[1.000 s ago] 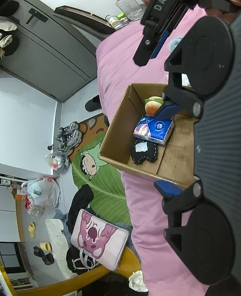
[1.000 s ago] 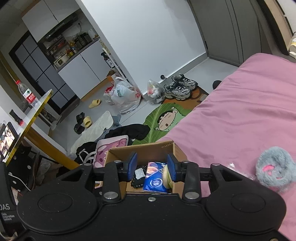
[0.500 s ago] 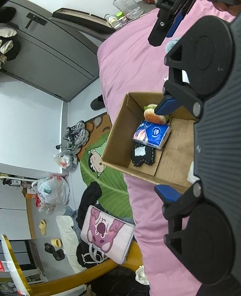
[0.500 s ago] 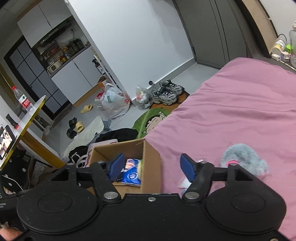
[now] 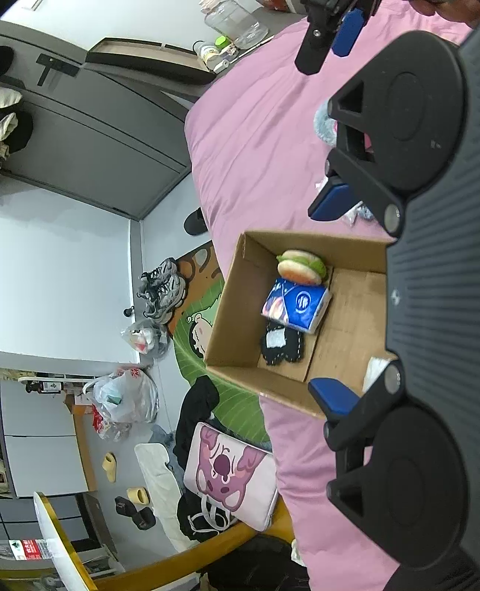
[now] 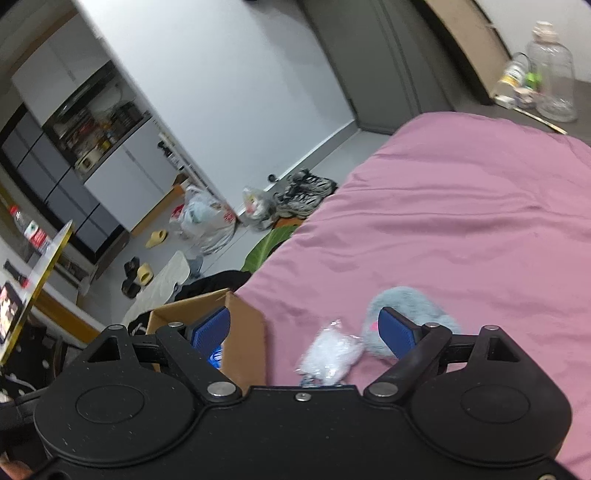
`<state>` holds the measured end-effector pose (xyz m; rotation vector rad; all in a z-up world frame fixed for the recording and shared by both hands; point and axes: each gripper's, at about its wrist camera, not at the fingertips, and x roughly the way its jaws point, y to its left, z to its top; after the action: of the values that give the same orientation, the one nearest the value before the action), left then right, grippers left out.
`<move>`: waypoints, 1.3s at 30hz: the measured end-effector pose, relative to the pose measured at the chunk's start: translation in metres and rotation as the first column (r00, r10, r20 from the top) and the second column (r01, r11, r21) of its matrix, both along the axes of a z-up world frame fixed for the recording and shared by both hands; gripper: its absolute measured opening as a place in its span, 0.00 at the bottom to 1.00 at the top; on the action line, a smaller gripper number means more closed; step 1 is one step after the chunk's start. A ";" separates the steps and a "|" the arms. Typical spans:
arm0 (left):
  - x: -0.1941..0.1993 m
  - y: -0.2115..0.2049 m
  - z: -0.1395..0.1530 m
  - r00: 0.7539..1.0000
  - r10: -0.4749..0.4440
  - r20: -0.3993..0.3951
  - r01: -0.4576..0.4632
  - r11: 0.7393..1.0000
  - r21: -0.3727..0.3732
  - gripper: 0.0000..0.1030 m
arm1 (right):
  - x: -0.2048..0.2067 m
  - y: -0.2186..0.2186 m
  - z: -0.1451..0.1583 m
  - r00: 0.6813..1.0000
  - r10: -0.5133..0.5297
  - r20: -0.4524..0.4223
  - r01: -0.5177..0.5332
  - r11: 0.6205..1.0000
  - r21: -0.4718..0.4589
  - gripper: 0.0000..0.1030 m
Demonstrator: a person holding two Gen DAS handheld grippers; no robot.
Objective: Organize soft objects
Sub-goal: 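Move both grippers back toward the grey plush mouse and bubble wrap bag, then close the right gripper on the grey fluffy plush mouse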
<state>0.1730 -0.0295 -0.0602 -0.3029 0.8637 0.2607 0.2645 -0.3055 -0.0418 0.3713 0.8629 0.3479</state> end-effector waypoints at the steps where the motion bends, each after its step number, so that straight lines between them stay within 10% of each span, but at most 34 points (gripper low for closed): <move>1: 0.000 -0.004 0.000 1.000 0.002 0.006 -0.002 1.000 -0.002 0.88 | 0.000 -0.006 -0.002 1.000 -0.013 -0.008 0.013 1.000 0.005 0.84; 26: 0.031 -0.083 -0.020 0.992 -0.128 0.004 0.128 0.992 -0.011 0.85 | 0.020 -0.071 -0.076 0.961 -0.180 -0.210 0.210 0.968 0.133 0.58; 39: 0.066 -0.121 -0.058 0.984 -0.153 -0.088 0.144 0.985 -0.099 0.65 | 0.042 -0.085 -0.103 0.946 -0.194 -0.258 0.246 0.951 0.186 0.52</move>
<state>0.2386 -0.1507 -0.1183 -0.3120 0.9895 0.0973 0.3064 -0.3907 -0.1449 0.7185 1.0091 0.1899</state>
